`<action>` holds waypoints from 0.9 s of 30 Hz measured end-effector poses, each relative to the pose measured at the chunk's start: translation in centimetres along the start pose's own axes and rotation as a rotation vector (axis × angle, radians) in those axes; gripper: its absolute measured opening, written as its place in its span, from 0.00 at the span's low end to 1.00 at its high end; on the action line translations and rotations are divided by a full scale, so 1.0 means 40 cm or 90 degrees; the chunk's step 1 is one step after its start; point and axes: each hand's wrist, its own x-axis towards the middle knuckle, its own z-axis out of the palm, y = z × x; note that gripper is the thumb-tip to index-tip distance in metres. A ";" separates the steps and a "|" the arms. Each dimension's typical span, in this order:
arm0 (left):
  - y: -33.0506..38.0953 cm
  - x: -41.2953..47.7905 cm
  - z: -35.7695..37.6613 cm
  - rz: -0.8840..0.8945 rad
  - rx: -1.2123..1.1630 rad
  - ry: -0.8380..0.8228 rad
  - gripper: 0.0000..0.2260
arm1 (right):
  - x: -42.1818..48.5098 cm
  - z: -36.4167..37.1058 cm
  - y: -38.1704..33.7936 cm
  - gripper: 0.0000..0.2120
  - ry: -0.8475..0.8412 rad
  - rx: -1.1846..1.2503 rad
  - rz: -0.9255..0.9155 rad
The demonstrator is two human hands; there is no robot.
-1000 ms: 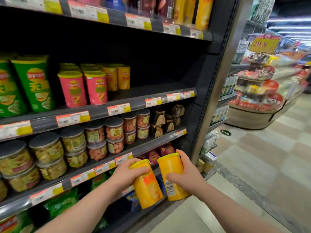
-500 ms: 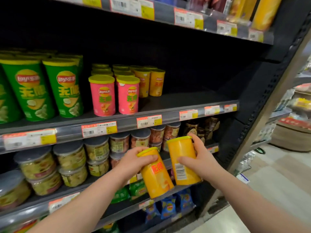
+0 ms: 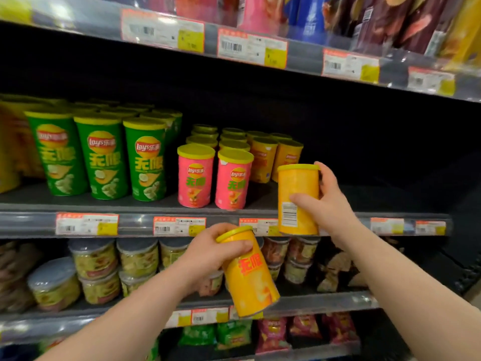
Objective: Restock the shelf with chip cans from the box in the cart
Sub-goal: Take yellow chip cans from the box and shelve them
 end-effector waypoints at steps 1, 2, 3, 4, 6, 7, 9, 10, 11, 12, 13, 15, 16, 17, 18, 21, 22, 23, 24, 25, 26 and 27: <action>0.009 0.005 0.000 0.002 0.006 0.009 0.24 | 0.028 -0.002 -0.002 0.41 0.008 0.005 -0.003; 0.017 0.010 -0.001 0.006 0.010 0.022 0.27 | 0.055 -0.001 -0.002 0.42 0.014 0.016 -0.005; 0.024 0.015 -0.003 0.009 0.011 0.039 0.29 | 0.081 0.002 0.000 0.44 0.017 0.031 -0.006; 0.029 0.020 -0.006 0.014 0.006 0.056 0.30 | 0.104 0.008 0.000 0.45 0.016 0.048 -0.008; 0.040 0.023 -0.006 0.025 -0.009 0.089 0.30 | 0.146 0.026 0.007 0.49 0.007 0.063 -0.021; 0.045 0.023 -0.004 0.030 -0.012 0.101 0.30 | 0.166 0.035 0.011 0.50 0.003 0.054 -0.026; 0.050 0.020 0.001 0.035 -0.007 0.117 0.31 | 0.203 0.052 0.018 0.54 -0.004 0.024 -0.029; 0.052 0.017 0.005 0.039 -0.002 0.122 0.30 | 0.221 0.060 0.020 0.55 -0.010 0.013 -0.029; 0.053 0.016 0.007 0.040 0.000 0.128 0.29 | 0.238 0.070 0.023 0.57 -0.020 0.006 -0.026; 0.055 0.014 0.011 0.041 -0.001 0.134 0.28 | 0.254 0.080 0.025 0.57 -0.029 -0.003 -0.023; 0.058 0.012 0.014 0.040 -0.003 0.139 0.27 | 0.268 0.090 0.026 0.58 -0.036 -0.016 -0.018; 0.062 0.011 0.019 0.035 -0.006 0.153 0.25 | 0.290 0.109 0.029 0.58 -0.037 -0.053 -0.018; 0.066 0.010 0.022 0.032 -0.004 0.158 0.24 | 0.298 0.117 0.031 0.58 -0.037 -0.067 -0.023; 0.068 0.009 0.024 0.029 0.000 0.162 0.25 | 0.305 0.124 0.032 0.58 -0.041 -0.071 -0.027; 0.070 0.007 0.026 0.027 0.004 0.165 0.26 | 0.310 0.130 0.034 0.58 -0.050 -0.066 -0.028; 0.070 0.006 0.031 0.025 -0.002 0.181 0.24 | 0.315 0.137 0.038 0.53 -0.093 -0.027 -0.031; 0.071 0.006 0.033 0.026 -0.006 0.186 0.23 | 0.316 0.136 0.043 0.50 -0.108 -0.019 -0.028; 0.070 0.007 0.034 0.026 -0.005 0.189 0.22 | 0.317 0.135 0.050 0.48 -0.125 -0.017 -0.023; 0.069 0.007 0.035 0.026 -0.002 0.192 0.23 | 0.316 0.132 0.059 0.47 -0.140 -0.022 -0.013; 0.066 0.009 0.035 0.025 0.002 0.193 0.25 | 0.315 0.129 0.067 0.46 -0.152 -0.036 -0.006; 0.064 0.009 0.036 0.026 0.004 0.195 0.27 | 0.314 0.127 0.074 0.46 -0.161 -0.051 -0.002; 0.062 0.010 0.037 0.024 0.007 0.197 0.29 | 0.314 0.125 0.080 0.45 -0.165 -0.062 0.001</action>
